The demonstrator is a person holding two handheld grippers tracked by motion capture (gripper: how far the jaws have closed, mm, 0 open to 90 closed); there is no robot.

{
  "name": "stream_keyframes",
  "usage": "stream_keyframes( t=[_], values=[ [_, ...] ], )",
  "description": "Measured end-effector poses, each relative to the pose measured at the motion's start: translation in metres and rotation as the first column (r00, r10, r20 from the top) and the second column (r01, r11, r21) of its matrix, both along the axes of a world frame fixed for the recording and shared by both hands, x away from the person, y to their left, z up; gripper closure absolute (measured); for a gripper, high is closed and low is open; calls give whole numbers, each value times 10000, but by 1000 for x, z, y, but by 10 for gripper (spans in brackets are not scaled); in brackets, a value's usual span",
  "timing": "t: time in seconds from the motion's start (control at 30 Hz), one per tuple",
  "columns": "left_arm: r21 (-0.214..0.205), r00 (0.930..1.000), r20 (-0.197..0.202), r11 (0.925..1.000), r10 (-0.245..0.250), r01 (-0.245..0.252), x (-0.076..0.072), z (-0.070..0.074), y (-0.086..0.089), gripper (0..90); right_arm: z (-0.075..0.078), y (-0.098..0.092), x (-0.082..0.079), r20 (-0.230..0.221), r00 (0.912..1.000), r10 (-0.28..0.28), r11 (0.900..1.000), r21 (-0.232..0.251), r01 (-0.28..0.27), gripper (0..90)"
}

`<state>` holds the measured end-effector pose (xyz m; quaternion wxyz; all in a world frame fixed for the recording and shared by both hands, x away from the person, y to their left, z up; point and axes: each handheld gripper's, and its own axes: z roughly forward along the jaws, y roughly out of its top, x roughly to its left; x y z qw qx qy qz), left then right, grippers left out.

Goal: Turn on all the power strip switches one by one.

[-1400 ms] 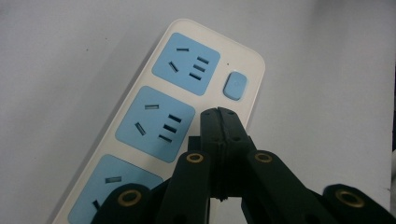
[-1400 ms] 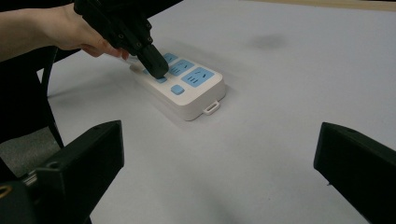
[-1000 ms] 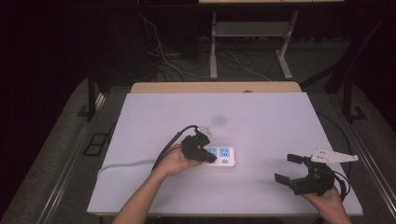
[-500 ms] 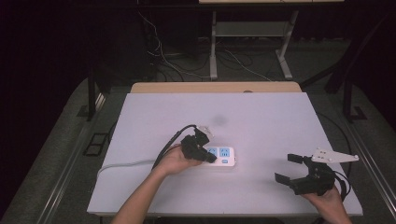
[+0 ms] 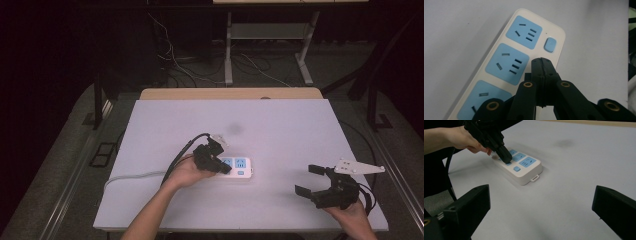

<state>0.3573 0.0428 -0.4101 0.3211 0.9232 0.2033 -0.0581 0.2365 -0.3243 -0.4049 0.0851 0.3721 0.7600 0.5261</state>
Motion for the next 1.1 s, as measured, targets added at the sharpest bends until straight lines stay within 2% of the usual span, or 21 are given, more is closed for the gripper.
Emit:
stream_keyframes(
  t=[0.1, 0.33, 0.5, 0.9, 1.1],
  values=[
    [105, 10000, 72, 9999, 51, -52, 0, 1, 2, 882, 0, -1, 0, 1, 10000, -22, 10000, 2, 22, 17],
    [-48, 9997, 229, 10000, -33, 34, 0, 9, 2, 879, 0, -1, 0, -9, 10000, -41, 10000, 11, 41, 17],
    [-106, 9989, 438, 9997, -195, 200, -2, 20, -4, 878, 0, -1, 0, -7, 10000, -26, 10000, -1, 26, 17],
    [51, 9943, 870, 9981, -617, 615, -2, 41, -19, 874, 0, -1, 0, 30, 10000, -11, 10000, 1, 11, 17],
    [30, 9920, 984, 9968, -793, 794, -1, 45, -27, 873, 0, 0, 0, -6, 10000, -5, 10000, -16, 5, 17]
  ],
)
